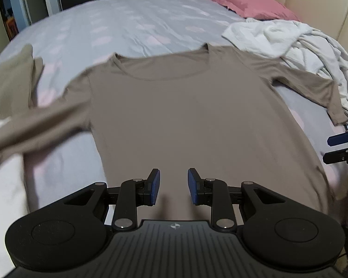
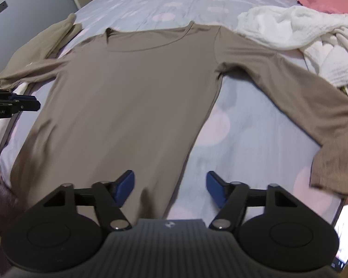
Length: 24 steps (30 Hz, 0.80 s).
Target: Fold clothes
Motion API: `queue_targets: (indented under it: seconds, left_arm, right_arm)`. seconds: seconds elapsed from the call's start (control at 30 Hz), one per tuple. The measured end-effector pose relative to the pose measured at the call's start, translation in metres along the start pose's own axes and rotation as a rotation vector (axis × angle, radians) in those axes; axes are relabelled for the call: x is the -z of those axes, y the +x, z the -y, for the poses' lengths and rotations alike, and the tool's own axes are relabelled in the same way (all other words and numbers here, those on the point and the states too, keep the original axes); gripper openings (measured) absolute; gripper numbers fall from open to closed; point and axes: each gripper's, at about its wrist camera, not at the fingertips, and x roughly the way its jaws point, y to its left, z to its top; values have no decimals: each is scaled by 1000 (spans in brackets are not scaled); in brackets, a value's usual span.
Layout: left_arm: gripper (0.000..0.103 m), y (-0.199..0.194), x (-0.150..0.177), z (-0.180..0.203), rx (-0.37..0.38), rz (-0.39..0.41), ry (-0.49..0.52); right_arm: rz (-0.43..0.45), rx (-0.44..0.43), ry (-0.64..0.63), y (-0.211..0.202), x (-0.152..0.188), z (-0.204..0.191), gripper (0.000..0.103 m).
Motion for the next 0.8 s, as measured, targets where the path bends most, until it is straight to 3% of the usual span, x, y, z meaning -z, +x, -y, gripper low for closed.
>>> queue_targets:
  seconds: [0.33, 0.4, 0.47, 0.67, 0.73, 0.77, 0.8]
  left_arm:
    - [24, -12, 17, 24, 37, -9, 16]
    - [24, -12, 17, 28, 41, -10, 26]
    - [24, -12, 17, 32, 46, -8, 37]
    - [26, -12, 20, 37, 42, -12, 50]
    - [26, -10, 21, 37, 32, -21, 55]
    - [26, -9, 22, 37, 29, -24, 54]
    - [26, -9, 22, 37, 27, -27, 52]
  right_arm:
    - [-103, -12, -110, -22, 55, -17, 44]
    - [-138, 3, -142, -16, 64, -19, 28]
    - [-169, 14, -168, -11, 72, -20, 24]
    - [-196, -7, -205, 1, 80, -25, 21]
    - [-192, -13, -217, 5, 79, -27, 15]
    - [-190, -15, -223, 8, 78, -27, 5]
    - [-192, -14, -228, 8, 78, -28, 3]
